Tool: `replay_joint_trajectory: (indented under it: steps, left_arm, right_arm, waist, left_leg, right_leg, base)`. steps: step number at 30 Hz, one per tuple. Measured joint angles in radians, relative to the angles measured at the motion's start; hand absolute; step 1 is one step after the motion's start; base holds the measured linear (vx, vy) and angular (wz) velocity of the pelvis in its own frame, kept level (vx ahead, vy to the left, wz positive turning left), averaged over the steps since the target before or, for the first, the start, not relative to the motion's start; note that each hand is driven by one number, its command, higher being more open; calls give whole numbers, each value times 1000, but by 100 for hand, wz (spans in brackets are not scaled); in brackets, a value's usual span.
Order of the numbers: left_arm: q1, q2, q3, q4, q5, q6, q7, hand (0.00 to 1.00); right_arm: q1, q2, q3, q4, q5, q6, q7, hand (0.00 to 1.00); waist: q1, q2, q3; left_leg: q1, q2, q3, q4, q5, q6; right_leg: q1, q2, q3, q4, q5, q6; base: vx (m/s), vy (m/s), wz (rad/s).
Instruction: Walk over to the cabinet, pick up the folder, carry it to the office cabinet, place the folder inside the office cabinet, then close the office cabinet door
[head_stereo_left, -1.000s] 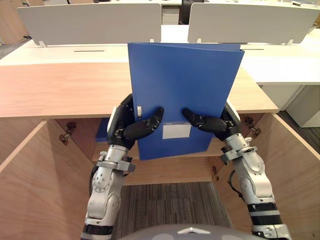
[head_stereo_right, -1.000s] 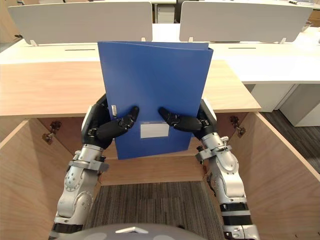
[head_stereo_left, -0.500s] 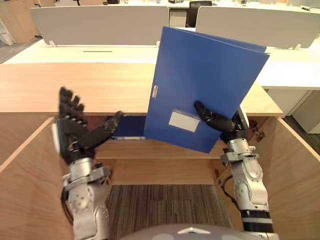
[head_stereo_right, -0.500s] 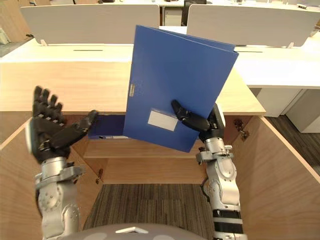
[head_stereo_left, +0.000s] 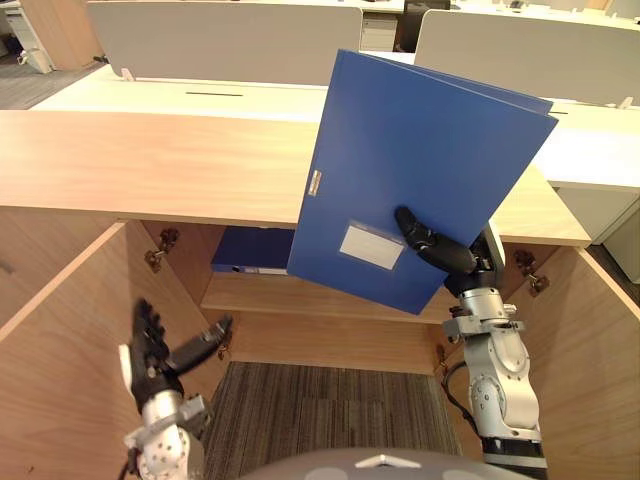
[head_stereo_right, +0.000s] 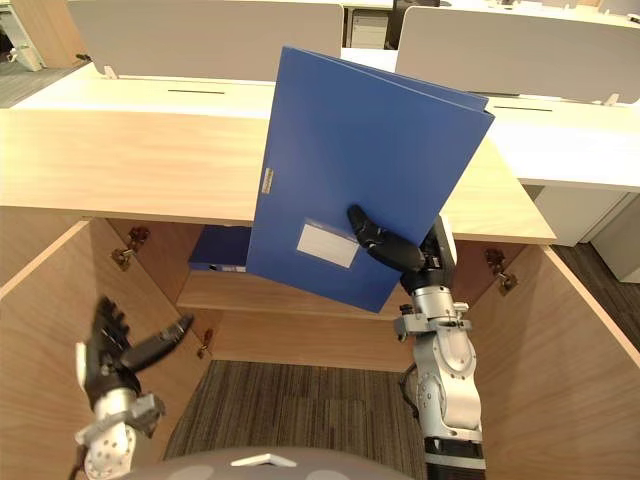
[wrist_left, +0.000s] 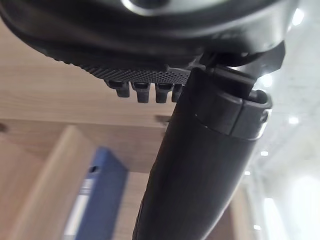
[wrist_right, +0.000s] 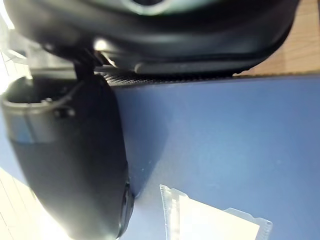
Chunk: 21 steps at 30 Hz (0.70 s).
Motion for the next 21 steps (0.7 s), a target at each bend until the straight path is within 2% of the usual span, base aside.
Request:
replay_joint_trajectory:
  steps: [4,9,12,13,14,15,17,21]
  left_arm:
    - [-13,5,4,246,42,37,-17,100]
    - [-58,29,11,565,98,55,-15,100]
    - [-86,77,0,663,127,60,-11,100]
    - [-95,88,-5,690,141,60,-6,100]
    - [-103,97,-11,715,155,60,-3,100]
    - [-117,107,-17,748,161,60,-2,100]
    - [-134,119,-21,793,168,60,-2,100]
    - [-179,152,-70,847,202,60,-2,100]
  right_arm:
    - [0,-18,50,-4,-42,0,-18,0]
    - [-2,-83,178,-16,-117,-12,-21,0]
    - [-4,-126,245,-16,-163,-21,-12,0]
    - [-4,-144,263,-15,-176,-26,-10,0]
    - [-4,-160,276,-15,-196,-30,-5,0]
    - [-5,-186,299,-11,-217,-34,-4,0]
    - [-7,-227,334,8,-247,-40,-4,0]
    - [-39,-304,424,112,-351,-47,-2,0]
  waist:
    - [0,0,1]
    - [8,2,2]
    - [10,6,7]
    - [10,17,15]
    - [10,14,17]
    - [9,22,25]
    - [9,21,25]
    - [9,34,54]
  left_leg:
    - [1,1,6,0,-2,-2]
    - [5,7,22,10,-10,-7]
    - [4,13,23,13,-11,-8]
    - [4,14,23,13,-12,-9]
    - [4,14,23,13,-12,-9]
    - [3,14,24,12,-12,-9]
    - [-6,16,30,11,-12,-9]
    - [-13,19,47,9,-12,-10]
  right_leg:
    - [-3,2,6,-1,-1,0]
    - [-4,9,22,-1,-1,-1]
    - [-4,14,24,-1,-1,-3]
    - [-4,15,23,-1,-1,-3]
    - [-4,15,24,-1,-1,-3]
    - [-7,16,25,-1,0,-3]
    - [-20,17,30,-1,1,-5]
    - [-35,21,44,-1,4,-7]
  base:
    - [9,18,-5]
    - [-6,15,-10]
    - [-10,-1,0]
    - [-34,3,-1]
    - [-34,10,-2]
    - [-32,17,-6]
    - [-13,16,-8]
    - [8,14,-10]
